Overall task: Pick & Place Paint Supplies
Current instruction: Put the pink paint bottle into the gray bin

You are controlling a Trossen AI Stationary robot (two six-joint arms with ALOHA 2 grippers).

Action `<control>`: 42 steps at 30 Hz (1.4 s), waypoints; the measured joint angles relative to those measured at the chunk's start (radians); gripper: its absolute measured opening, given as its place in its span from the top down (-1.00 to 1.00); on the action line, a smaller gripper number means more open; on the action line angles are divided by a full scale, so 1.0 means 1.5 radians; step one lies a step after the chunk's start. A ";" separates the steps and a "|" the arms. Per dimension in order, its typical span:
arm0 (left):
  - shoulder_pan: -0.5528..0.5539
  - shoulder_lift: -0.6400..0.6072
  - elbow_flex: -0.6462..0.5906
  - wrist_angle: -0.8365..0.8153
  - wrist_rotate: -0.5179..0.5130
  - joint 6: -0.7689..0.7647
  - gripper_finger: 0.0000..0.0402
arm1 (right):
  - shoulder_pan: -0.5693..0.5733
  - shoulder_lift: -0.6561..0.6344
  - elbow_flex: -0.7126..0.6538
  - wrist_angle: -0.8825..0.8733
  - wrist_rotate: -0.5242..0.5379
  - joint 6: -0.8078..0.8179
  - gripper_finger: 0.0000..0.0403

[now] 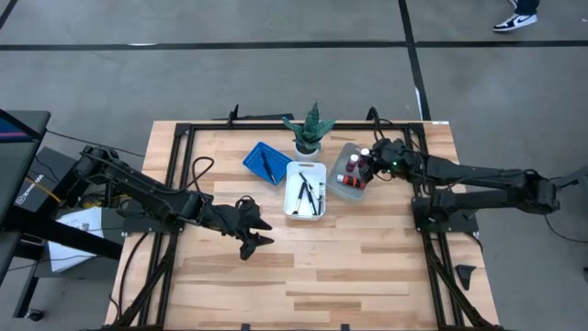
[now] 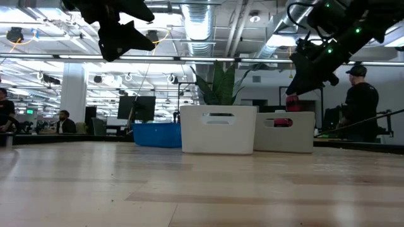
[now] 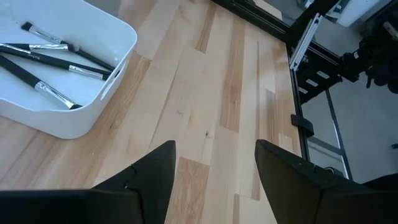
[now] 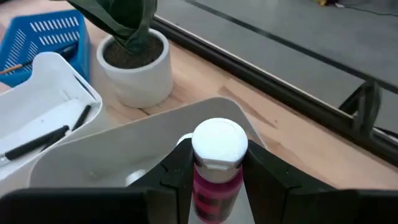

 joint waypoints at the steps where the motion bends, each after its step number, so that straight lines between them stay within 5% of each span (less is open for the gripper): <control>1: 0.000 0.000 0.000 0.000 0.000 0.000 -0.06 | -0.002 0.000 -0.011 0.018 -0.003 0.001 0.46; 34: 0.000 0.000 0.000 0.012 0.000 -0.060 -0.06 | -0.019 0.004 -0.186 0.228 -0.026 0.009 0.46; 42: 0.000 0.000 0.000 0.012 0.000 -0.060 -0.06 | -0.019 0.003 -0.186 0.230 -0.026 0.009 0.19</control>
